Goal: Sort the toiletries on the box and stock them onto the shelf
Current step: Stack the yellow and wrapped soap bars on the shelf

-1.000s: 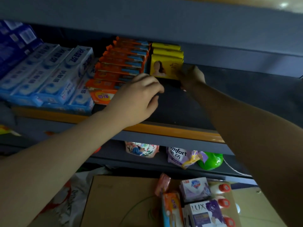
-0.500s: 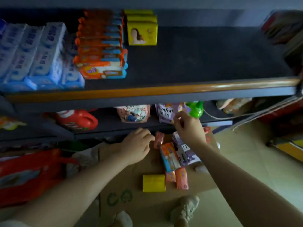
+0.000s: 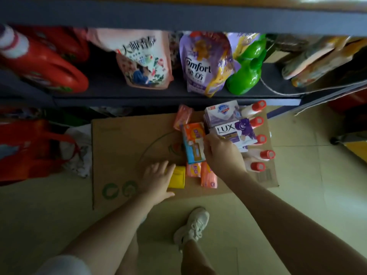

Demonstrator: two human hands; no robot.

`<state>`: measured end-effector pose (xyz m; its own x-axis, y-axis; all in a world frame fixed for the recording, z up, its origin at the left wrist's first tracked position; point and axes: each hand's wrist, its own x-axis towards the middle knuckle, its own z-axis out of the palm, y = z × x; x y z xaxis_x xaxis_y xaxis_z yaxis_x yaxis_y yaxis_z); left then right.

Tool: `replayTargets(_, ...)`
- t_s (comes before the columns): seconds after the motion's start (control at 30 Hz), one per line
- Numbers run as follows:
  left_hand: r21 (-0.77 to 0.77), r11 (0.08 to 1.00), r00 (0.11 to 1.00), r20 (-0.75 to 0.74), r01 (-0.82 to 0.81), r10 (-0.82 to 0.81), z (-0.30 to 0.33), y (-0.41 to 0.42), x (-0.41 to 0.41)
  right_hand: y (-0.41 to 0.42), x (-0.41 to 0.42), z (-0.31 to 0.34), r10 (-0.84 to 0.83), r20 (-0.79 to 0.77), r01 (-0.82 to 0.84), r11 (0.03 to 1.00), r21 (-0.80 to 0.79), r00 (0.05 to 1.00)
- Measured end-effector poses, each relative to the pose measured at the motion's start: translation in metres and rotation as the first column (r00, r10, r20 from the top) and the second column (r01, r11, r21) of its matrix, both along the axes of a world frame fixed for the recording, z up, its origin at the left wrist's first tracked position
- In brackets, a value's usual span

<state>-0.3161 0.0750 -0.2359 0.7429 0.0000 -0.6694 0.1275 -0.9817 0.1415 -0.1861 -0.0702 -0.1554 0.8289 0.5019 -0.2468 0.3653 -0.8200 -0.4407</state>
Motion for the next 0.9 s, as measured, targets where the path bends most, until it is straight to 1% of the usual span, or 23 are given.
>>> replayTargets(0.07,0.048,0.999,0.999,0.038,0.009,-0.011,-0.007,-0.005,0.000,-0.006,-0.007,-0.004,0.012,-0.005,-0.011,1.000,0.028,1.000)
replayTargets(0.17,0.055,0.998,0.998,0.067,0.018,-0.021,-0.010,-0.001,0.007,-0.018,-0.026,-0.008,0.032,-0.072,-0.032,0.999,-0.003,0.997)
replayTargets(0.2,0.041,0.999,0.999,0.053,-0.006,0.004,-0.010,0.003,0.010,-0.019,-0.031,-0.010,0.032,-0.118,-0.034,0.999,-0.017,0.993)
replayTargets(0.23,0.013,0.998,0.997,0.034,-0.065,0.064,-0.009,0.009,0.012,-0.016,-0.034,-0.013,0.027,-0.163,-0.033,0.999,-0.032,0.986)
replayTargets(0.27,-0.030,0.987,0.987,0.009,-0.160,0.161,-0.006,0.015,0.015,-0.011,-0.036,-0.019,0.017,-0.200,-0.028,0.998,-0.051,0.980)
replayTargets(0.3,-0.086,0.954,0.957,-0.010,-0.289,0.289,-0.001,0.022,0.018,-0.003,-0.037,-0.025,0.003,-0.220,-0.021,0.997,-0.078,0.975)
replayTargets(0.33,-0.154,0.892,0.904,-0.026,-0.425,0.427,0.006,0.030,0.020,0.007,-0.036,-0.031,-0.025,-0.225,-0.003,0.993,-0.121,0.974)
replayTargets(0.4,-0.295,0.709,0.756,-0.075,-0.640,0.651,0.019,0.049,0.024,0.031,-0.034,-0.041,-0.153,-0.225,0.104,0.971,-0.214,0.962)
replayTargets(0.43,-0.373,0.609,0.684,-0.108,-0.700,0.721,0.024,0.059,0.025,0.043,-0.034,-0.045,-0.232,-0.213,0.176,0.952,-0.252,0.949)
replayTargets(0.47,-0.442,0.522,0.632,-0.145,-0.730,0.761,0.028,0.070,0.026,0.053,-0.033,-0.049,-0.298,-0.183,0.241,0.929,-0.279,0.937)
replayTargets(0.5,-0.490,0.463,0.604,-0.176,-0.739,0.777,0.032,0.080,0.026,0.062,-0.033,-0.051,-0.352,-0.148,0.298,0.908,-0.295,0.924)
replayTargets(0.53,-0.521,0.432,0.595,-0.192,-0.736,0.781,0.037,0.089,0.026,0.069,-0.033,-0.054,-0.394,-0.123,0.343,0.888,-0.305,0.911)
replayTargets(0.67,-0.606,0.390,0.599,-0.182,-0.693,0.780,0.051,0.112,0.028,0.082,-0.030,-0.067,-0.473,-0.051,0.431,0.838,-0.335,0.880)
replayTargets(0.77,-0.655,0.328,0.606,-0.253,-0.681,0.754,0.062,0.121,0.027,0.082,-0.021,-0.069,-0.494,-0.014,0.459,0.817,-0.349,0.869)
replayTargets(0.83,-0.699,0.252,0.586,-0.288,-0.669,0.758,0.067,0.126,0.026,0.082,-0.016,-0.069,-0.500,-0.034,0.460,0.819,-0.344,0.865)
replayTargets(0.9,-0.731,0.127,0.540,-0.363,-0.670,0.759,0.071,0.131,0.025,0.083,-0.014,-0.068,-0.490,-0.035,0.450,0.824,-0.344,0.871)
